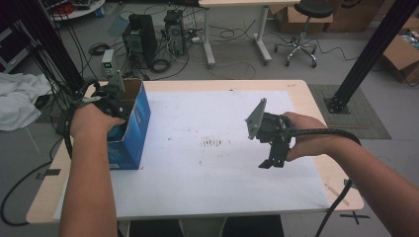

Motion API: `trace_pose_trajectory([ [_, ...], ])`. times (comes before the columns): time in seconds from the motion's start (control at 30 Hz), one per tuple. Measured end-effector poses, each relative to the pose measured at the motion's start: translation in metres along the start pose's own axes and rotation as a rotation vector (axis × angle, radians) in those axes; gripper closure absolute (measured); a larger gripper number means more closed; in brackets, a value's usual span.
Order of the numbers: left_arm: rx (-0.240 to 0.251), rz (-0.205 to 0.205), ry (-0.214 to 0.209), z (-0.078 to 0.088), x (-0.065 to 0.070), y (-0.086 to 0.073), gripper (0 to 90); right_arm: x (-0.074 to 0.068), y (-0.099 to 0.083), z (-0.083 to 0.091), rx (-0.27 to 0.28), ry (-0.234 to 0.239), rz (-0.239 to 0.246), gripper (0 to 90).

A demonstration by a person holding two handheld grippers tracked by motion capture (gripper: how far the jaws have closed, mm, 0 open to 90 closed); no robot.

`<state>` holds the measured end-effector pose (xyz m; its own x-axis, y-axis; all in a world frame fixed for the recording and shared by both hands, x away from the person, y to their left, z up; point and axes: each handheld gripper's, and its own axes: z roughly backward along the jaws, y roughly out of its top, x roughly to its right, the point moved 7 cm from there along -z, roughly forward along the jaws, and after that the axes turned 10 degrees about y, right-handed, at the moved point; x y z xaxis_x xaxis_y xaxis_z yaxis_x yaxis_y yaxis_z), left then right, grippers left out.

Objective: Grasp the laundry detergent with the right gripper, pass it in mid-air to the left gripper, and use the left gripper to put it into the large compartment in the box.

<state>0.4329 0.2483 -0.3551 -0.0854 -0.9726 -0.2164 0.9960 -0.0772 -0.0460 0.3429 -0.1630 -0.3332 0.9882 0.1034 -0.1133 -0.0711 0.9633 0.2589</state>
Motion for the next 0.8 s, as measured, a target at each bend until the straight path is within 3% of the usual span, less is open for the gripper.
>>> trace_pose_trajectory([
  [0.4,0.040,0.000,-0.004,0.011,-0.003,0.000,34.1,-0.001,0.001,0.002,0.006,-0.003,0.005,1.1],
  [0.8,0.044,-0.004,0.010,0.023,-0.002,-0.003,30.9,-0.001,0.001,0.003,0.014,-0.005,0.008,1.2],
])
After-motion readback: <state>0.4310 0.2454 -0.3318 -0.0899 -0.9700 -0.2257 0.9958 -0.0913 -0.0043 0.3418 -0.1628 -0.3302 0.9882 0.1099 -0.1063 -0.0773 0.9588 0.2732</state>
